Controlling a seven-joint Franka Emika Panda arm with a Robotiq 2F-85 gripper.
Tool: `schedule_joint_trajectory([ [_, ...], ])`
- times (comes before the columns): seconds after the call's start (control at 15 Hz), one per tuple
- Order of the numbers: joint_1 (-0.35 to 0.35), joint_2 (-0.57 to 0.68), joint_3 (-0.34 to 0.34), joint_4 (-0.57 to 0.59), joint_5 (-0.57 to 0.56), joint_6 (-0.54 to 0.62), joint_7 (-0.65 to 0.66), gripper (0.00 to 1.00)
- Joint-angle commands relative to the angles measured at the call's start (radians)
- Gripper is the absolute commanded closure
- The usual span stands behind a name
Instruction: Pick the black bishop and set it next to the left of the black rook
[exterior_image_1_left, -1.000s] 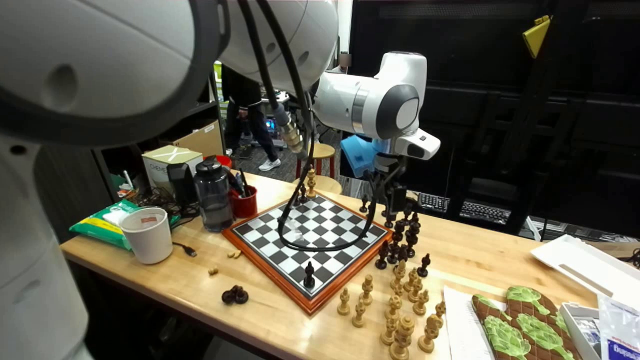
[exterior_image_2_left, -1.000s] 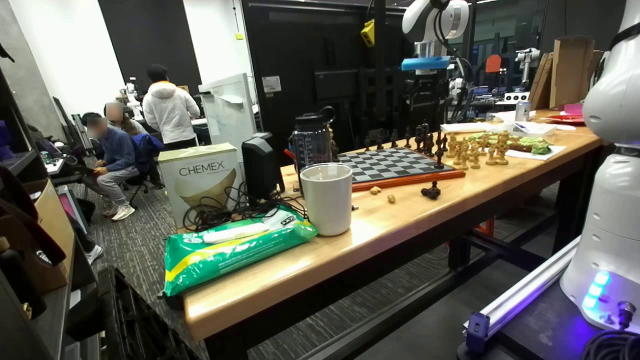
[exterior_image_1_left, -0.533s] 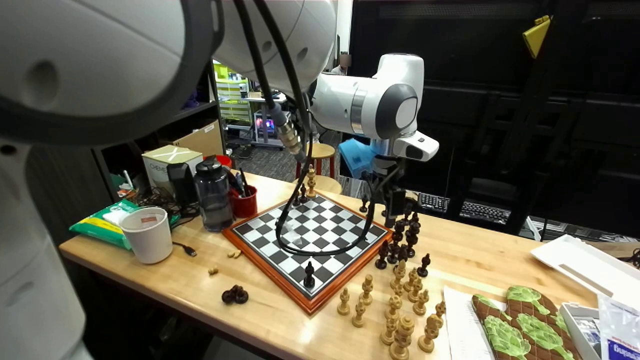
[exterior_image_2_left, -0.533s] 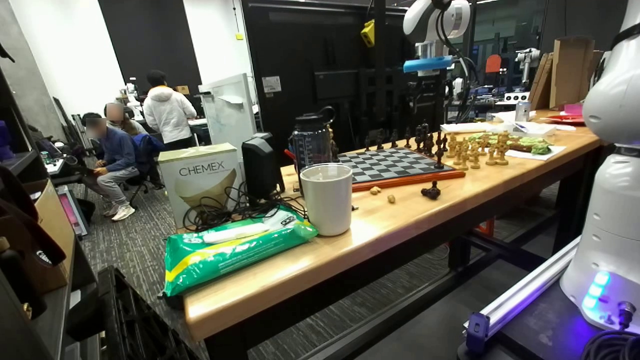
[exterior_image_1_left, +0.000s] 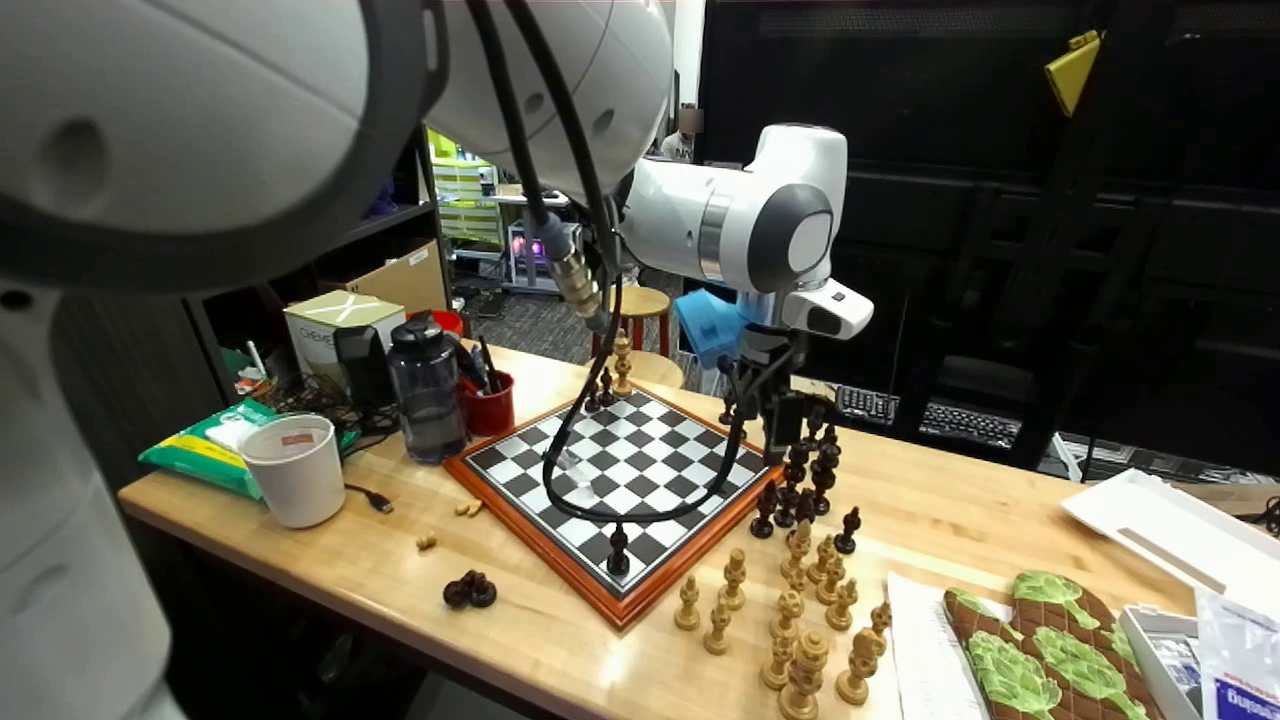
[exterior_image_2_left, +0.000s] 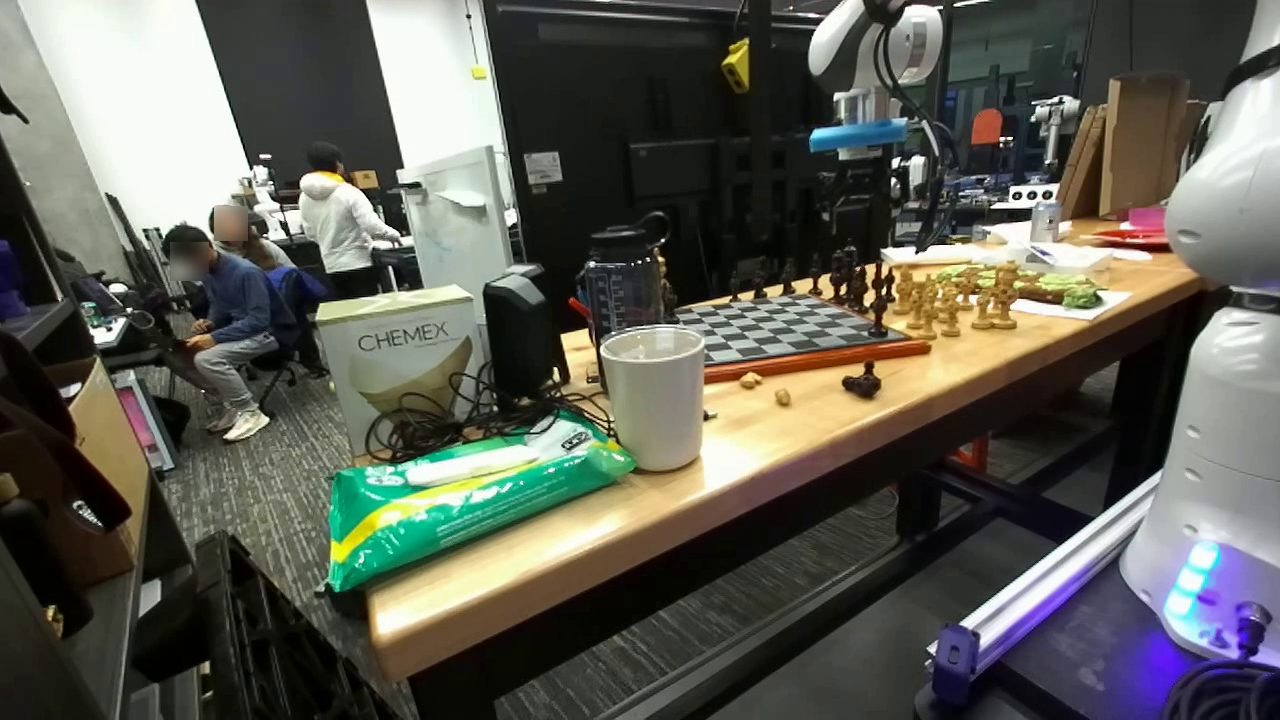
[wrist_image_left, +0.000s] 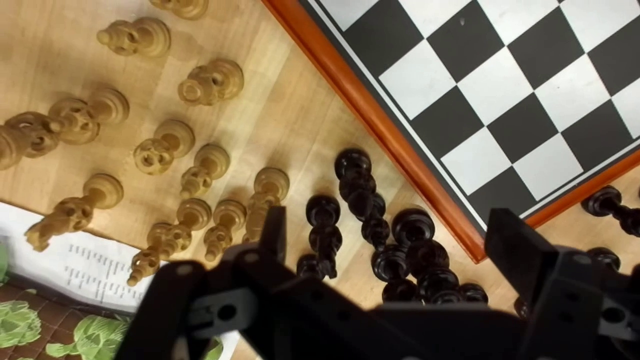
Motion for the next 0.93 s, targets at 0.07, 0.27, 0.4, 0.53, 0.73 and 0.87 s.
schedule_joint_trajectory([
  [0.07, -0.011, -0.019, 0.004, -0.02, 0.018, -0.006, -0.016, 0.0],
  [0.27, -0.015, -0.011, 0.002, -0.016, 0.028, -0.005, -0.028, 0.0],
  [0.4, -0.018, -0.003, 0.001, -0.012, 0.041, -0.007, -0.038, 0.0],
  [0.53, -0.021, 0.004, 0.0, -0.009, 0.052, -0.005, -0.052, 0.0],
  [0.73, -0.026, 0.018, -0.002, -0.001, 0.069, -0.009, -0.068, 0.0],
  [0.87, -0.026, 0.025, -0.003, 0.002, 0.065, -0.011, -0.069, 0.0],
])
